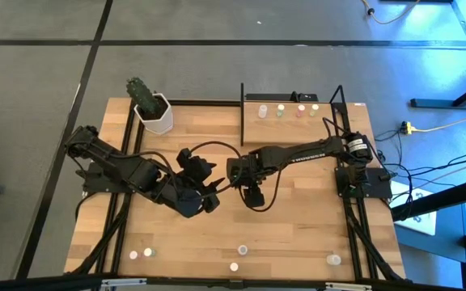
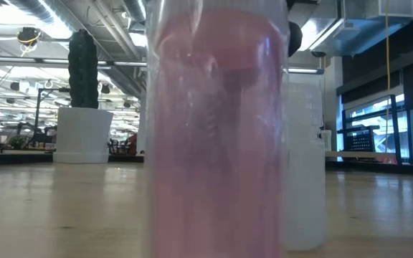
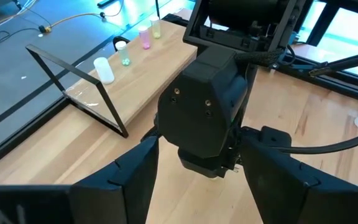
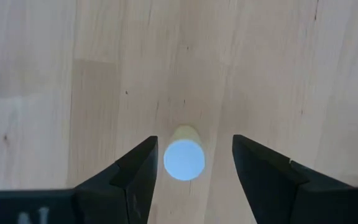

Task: Pick and place medicine bottles onto shelf by color
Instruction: Put the top yellow pill bottle on the shelf aligned with the other yellow pill bottle

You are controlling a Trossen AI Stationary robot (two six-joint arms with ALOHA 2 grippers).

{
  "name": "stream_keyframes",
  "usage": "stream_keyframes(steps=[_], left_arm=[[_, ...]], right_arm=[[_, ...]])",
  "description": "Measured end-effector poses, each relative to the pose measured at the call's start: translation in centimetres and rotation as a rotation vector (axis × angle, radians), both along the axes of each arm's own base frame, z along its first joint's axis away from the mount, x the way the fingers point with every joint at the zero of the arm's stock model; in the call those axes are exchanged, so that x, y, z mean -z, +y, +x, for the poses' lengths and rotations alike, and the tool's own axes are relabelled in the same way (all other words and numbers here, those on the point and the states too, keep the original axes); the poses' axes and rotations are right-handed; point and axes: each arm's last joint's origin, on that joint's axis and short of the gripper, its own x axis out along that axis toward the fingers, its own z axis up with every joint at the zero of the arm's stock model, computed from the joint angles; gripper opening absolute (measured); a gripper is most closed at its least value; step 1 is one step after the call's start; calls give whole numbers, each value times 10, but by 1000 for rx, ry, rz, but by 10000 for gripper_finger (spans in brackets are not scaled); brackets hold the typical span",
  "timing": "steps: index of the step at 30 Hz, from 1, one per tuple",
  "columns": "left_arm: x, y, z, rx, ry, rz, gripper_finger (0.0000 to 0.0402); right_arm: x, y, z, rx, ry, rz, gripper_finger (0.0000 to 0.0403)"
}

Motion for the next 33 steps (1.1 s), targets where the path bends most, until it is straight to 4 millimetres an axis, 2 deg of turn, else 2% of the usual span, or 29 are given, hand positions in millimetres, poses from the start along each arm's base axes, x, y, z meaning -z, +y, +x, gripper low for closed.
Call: stream_keyframes(steps=[9,15,33], left_arm=[[0,0,0,-10,-5,13,220],[0,0,0,-15,-8,19,220],[0,0,0,-17,-9,17,220]], right_arm=[[1,0,0,41,1,9,209],[18,-1,-5,69,40,-33,209],[21,-1,-4,49,29,-30,209]])
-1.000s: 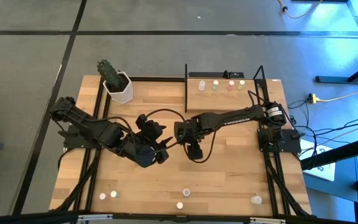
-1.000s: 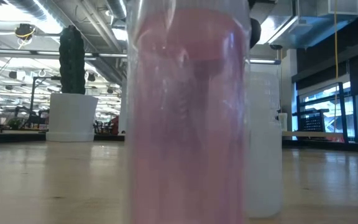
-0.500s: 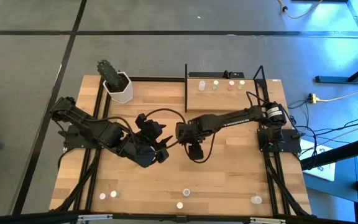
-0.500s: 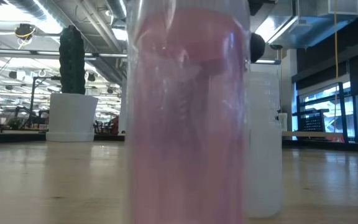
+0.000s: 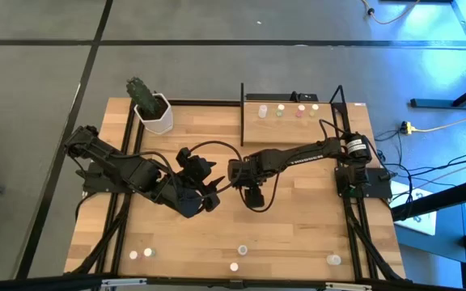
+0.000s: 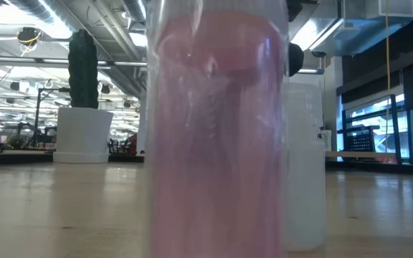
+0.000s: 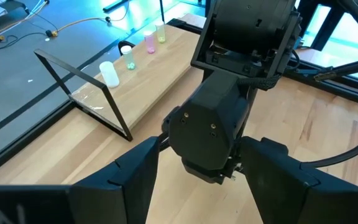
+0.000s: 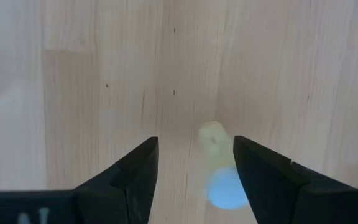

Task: Pick and place medicine bottles onto shelf by color
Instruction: Put the top yellow pill bottle on the shelf aligned with the other yellow pill bottle

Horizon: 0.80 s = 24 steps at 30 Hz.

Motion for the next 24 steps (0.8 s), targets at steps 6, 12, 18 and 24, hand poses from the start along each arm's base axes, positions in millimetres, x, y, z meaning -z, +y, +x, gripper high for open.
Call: stream_keyframes(steps=[6,12,18,24], left_arm=[[0,0,0,0,0,0,220],[0,0,0,0,0,-1,220],[0,0,0,1,0,-1,220],[0,0,0,2,1,-2,220]], right_arm=[[0,0,0,0,3,0,209],[0,-1,0,2,1,-18,209],[0,-1,0,3,-1,-22,209],[-1,-1,0,3,-5,-23,209]])
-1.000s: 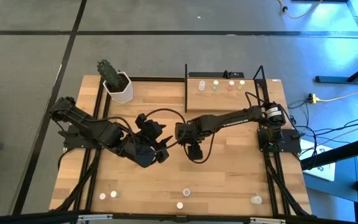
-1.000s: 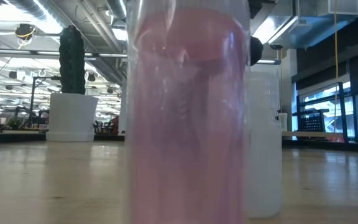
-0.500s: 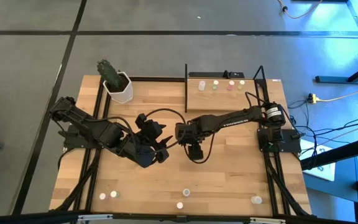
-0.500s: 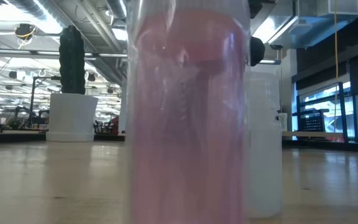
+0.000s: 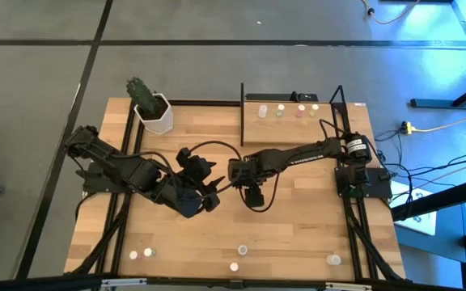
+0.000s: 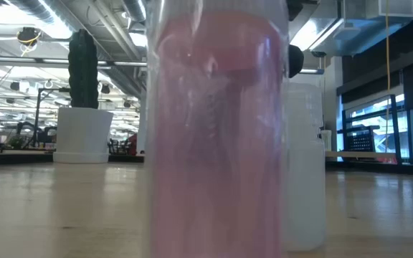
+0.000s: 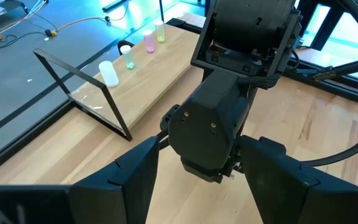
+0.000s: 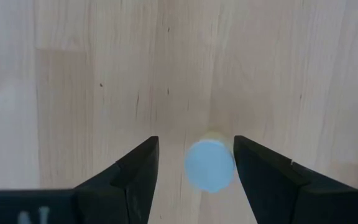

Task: Pick and place medicine bottles onto shelf by color
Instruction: Put the top yellow pill bottle on the shelf aligned with the other yellow pill bottle

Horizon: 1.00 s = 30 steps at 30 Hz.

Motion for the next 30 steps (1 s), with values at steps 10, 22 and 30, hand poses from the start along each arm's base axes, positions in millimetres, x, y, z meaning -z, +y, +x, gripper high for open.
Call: stream_keyframes(steps=[10,22,30], left_arm=[[0,0,0,3,2,-4,220],[0,0,0,6,2,-6,220],[0,0,0,5,3,-6,220]], right_arm=[[0,0,1,2,-6,-3,209],[-5,-10,2,33,-11,-35,209],[-12,-19,-2,135,61,-2,209]])
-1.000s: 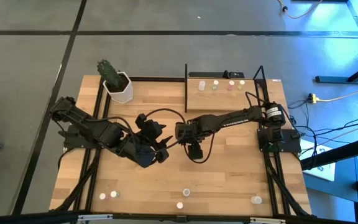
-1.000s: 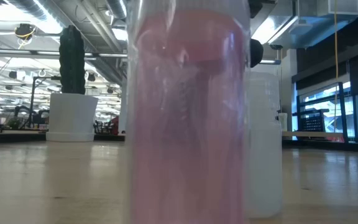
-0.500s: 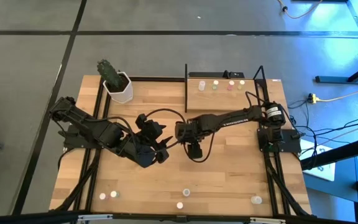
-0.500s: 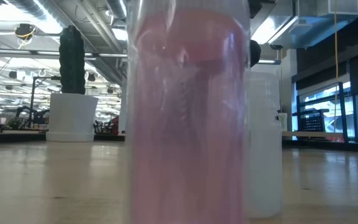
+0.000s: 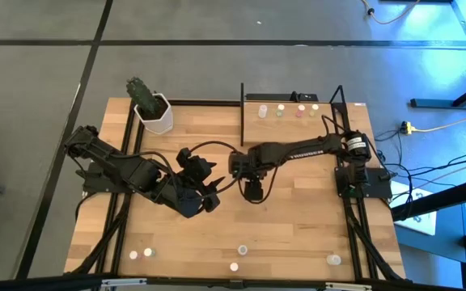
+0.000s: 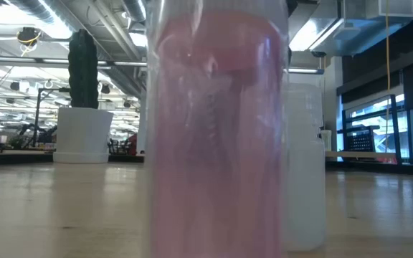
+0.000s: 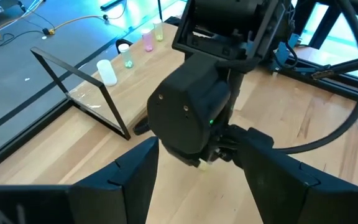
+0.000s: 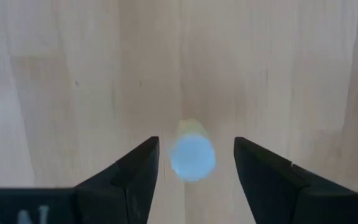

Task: Pick and place medicine bottles onto shelf by color
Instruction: Put the top yellow pill bottle on the shelf aligned with the other yellow pill bottle

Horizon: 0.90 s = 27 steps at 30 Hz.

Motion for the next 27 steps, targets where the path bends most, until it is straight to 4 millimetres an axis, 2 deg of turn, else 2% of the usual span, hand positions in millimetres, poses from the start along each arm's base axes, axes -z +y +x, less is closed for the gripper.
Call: stream_keyframes(steps=[3,16,27], left_arm=[[0,0,0,0,0,0,220],[0,0,0,0,0,0,220],[0,0,0,0,1,1,220]], right_arm=[[1,-2,-3,17,35,24,209],[2,-1,0,-30,-6,18,209],[21,-2,-5,-35,1,17,209]])
